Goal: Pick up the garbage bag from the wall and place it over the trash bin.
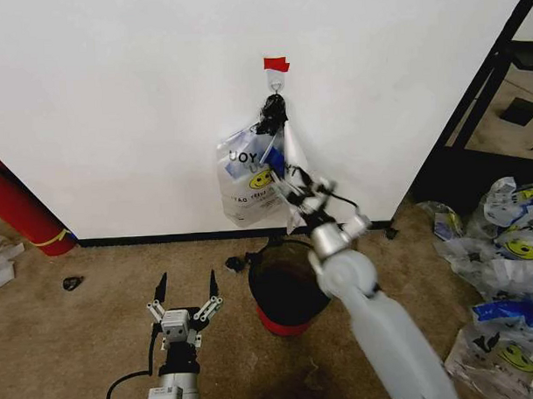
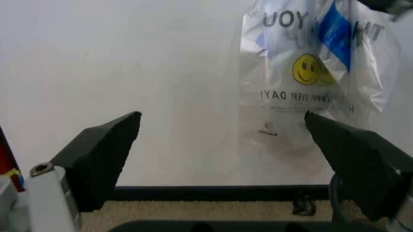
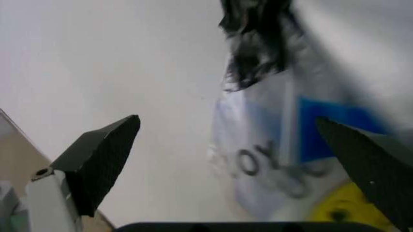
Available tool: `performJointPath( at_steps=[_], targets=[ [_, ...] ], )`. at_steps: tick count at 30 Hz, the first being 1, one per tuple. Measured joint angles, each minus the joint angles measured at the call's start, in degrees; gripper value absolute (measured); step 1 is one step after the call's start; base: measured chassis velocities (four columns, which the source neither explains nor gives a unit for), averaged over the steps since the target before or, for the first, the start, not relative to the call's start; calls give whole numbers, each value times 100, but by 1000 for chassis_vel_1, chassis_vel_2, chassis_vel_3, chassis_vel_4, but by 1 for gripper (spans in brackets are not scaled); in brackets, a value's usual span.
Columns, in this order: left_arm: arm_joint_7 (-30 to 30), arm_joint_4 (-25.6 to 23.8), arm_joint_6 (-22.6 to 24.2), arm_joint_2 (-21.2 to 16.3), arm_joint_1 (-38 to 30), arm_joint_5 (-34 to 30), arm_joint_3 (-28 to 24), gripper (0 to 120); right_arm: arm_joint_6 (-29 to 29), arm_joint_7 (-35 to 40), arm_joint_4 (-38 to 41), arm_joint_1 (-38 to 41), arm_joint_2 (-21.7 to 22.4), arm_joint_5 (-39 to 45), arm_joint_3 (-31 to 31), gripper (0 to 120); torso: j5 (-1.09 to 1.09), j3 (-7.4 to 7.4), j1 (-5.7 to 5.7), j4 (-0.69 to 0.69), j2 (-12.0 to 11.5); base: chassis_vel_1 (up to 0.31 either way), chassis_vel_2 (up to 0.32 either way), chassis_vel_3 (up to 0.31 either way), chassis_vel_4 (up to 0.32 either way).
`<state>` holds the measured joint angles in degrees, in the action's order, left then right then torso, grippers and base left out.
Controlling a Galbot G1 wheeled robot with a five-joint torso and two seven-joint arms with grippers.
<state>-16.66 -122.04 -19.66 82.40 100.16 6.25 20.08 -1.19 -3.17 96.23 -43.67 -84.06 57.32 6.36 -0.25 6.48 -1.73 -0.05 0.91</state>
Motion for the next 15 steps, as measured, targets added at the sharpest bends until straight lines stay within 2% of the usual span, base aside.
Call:
performJointPath(
  at_steps=[1, 7, 11, 15],
  targets=[
    [0, 0, 0, 0, 0, 0, 0, 100, 0, 0, 0, 0, 0, 0, 0, 100, 0, 0, 0, 0, 0, 0, 0, 0, 0],
    [-4, -12, -12, 50, 27, 46, 13, 100, 190, -147, -642, 636, -660, 467, 46, 100, -1, -1, 0, 0, 0, 0, 0, 0, 0],
    [-5, -35, -12, 80, 27, 60, 22, 100, 190, -147, -934, 790, -805, 451, 122, 100, -1, -1, 0, 2, 0, 0, 0, 0, 0],
    [-8, -43, -15, 95, 42, 65, 36, 100, 184, -121, -1075, 809, -804, 451, 215, 100, 0, -1, 0, -3, 1, 0, 0, 0, 0]
  ],
)
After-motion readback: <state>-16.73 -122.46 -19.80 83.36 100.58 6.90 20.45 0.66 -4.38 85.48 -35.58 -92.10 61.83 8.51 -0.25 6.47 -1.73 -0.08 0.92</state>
